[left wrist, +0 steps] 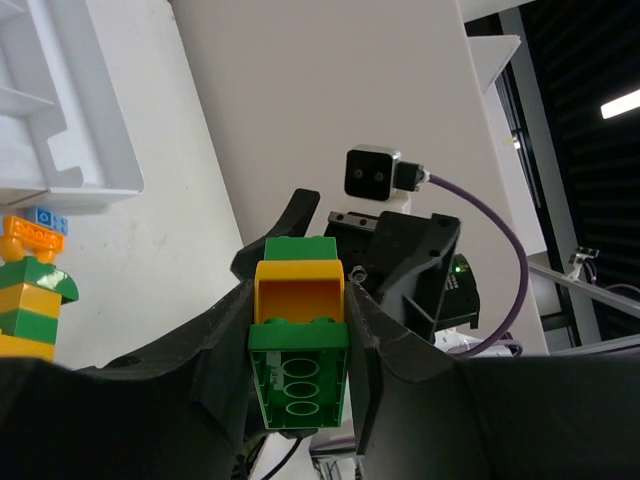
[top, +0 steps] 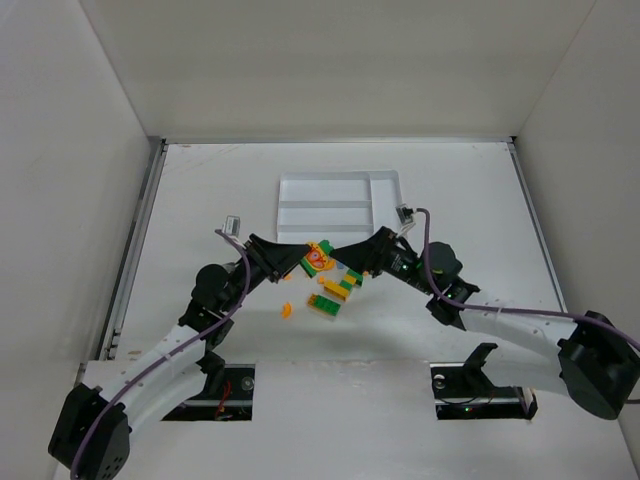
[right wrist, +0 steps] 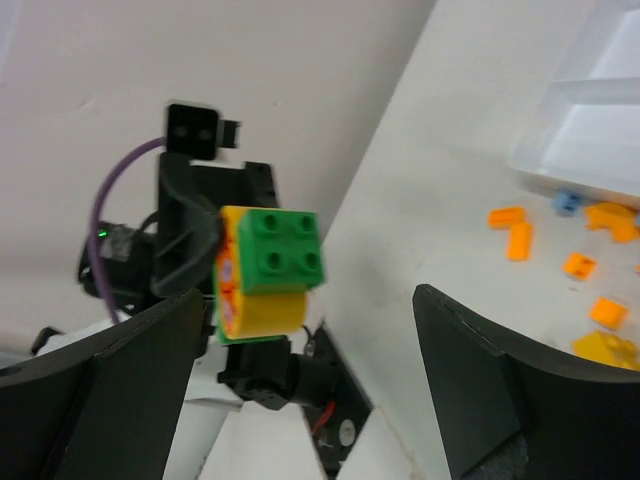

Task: Sort the legos into containers by color

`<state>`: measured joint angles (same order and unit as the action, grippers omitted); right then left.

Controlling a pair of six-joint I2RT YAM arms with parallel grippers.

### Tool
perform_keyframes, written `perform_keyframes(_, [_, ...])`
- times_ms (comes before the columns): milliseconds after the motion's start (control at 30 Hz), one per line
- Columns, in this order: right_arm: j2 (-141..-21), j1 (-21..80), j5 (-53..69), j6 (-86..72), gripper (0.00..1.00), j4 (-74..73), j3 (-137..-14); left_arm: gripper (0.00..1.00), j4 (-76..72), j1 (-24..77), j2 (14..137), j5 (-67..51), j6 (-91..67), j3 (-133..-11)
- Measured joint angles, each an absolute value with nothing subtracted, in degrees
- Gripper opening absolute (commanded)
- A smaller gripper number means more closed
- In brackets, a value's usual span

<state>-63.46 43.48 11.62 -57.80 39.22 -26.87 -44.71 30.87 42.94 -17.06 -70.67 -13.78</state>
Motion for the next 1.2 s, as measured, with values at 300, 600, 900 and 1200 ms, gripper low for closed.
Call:
perform_keyframes(300, [-68.27, 44.47, 13.54, -61.41, 0.84, 50.30, -27.55, 0.13, -44.95, 29.89, 42.76, -18.06, -73.12, -13.08])
perform_keyframes(600, [-74.65, 44.73, 13.87, -65.17, 0.57, 57.10, -27.59, 0.12, -48.69, 30.65, 43.68, -17.98, -74.89, -11.79])
perform_keyframes(900, [-78.81, 44.71, 13.76, -67.85, 0.40, 63.48, -27.59, 0.12, -50.61, 30.37, 43.83, -17.76, -75.59, -10.68])
perform_keyframes(1200, [-81.38, 43.81, 14.72, -69.91, 0.33, 65.65, -27.59, 0.11, -50.02, 29.47, 42.81, -18.15, -75.59, -9.50])
